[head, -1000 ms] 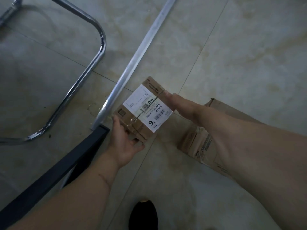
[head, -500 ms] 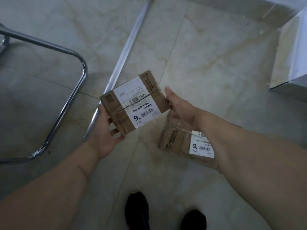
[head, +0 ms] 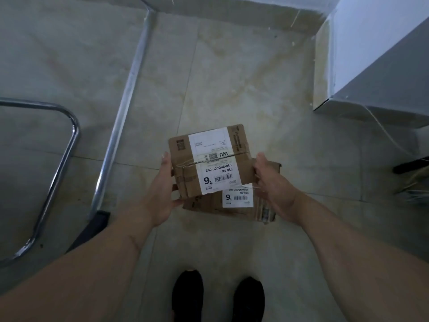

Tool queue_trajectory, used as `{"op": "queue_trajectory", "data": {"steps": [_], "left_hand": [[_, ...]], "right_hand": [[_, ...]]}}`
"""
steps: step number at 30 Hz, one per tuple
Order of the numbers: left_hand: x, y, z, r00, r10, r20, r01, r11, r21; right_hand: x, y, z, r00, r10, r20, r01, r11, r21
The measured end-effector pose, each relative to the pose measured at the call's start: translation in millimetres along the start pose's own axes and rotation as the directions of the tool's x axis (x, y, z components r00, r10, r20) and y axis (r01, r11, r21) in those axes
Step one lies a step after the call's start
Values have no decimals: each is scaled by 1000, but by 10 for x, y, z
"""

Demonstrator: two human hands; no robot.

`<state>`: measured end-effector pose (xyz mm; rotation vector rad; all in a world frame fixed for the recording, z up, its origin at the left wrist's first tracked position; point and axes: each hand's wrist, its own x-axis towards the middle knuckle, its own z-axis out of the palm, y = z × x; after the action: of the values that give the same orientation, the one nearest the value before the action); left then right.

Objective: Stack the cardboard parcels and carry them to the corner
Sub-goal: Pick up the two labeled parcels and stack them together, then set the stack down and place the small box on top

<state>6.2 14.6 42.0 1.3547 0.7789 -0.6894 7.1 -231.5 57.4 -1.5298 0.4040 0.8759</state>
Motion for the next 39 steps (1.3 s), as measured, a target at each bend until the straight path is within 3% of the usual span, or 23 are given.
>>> {"op": "queue_trajectory", "data": {"steps": [5, 16, 27, 33, 36, 38, 39], "left_hand": [[-4, -58, 409, 997, 21, 72, -24, 999, 48], [231, -272, 606, 992, -31, 123, 15, 991, 130], [373, -326, 597, 991, -69, 113, 48, 984, 172], [318, -267, 638, 998, 32, 51, -45, 960, 277], [341, -303, 731, 978, 199, -63, -138, 844, 518], [303, -353, 899, 919, 391, -51, -227, 630, 743], [232, -363, 1026, 884, 466, 31, -307, 530, 791]], "right_hand": [[-242, 359, -170, 999, -11, -37, 17, 988, 151], [-312, 818, -212, 991, 70, -118, -35, 962, 272], [-209, 964, -186, 980, 165, -111, -119, 934, 336], [-230, 939, -181, 966, 187, -177, -118, 933, 339], [-332, 932, -327, 946, 196, -258, -101, 935, 341], [-400, 1018, -504, 927, 215, -306, -97, 929, 358], [-446, 1046, -598, 914, 239, -329, -108, 922, 371]]}}
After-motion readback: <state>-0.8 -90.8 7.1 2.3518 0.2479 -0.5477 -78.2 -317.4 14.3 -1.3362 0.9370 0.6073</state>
